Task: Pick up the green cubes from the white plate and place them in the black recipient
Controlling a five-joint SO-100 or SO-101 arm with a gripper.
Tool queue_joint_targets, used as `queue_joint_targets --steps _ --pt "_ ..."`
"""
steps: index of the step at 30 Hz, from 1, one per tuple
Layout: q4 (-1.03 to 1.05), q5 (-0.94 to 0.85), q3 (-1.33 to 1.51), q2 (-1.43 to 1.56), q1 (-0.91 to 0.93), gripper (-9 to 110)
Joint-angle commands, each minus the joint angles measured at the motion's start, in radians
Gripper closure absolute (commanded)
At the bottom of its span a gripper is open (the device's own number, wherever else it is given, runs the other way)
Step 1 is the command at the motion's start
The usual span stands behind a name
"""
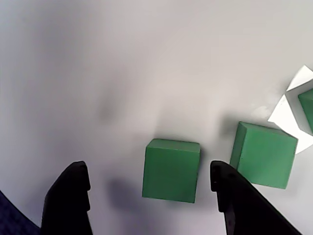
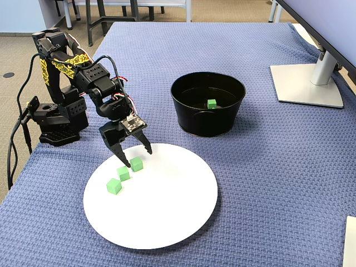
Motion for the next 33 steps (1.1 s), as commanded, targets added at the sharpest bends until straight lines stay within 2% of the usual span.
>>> queue_joint_targets --steps 1,19,23,27,33 --pt "-0.057 0.0 0.009 0.005 0.018 78" --pt "-0.103 -0.008 0.008 -0.063 0.043 82" --pt "-0.107 0.003 0.02 -0.049 0.037 88" --pt "-0.12 0.012 0.032 -0.041 0.032 100" --pt "-0.106 0.058 0.015 -0.029 0.028 101"
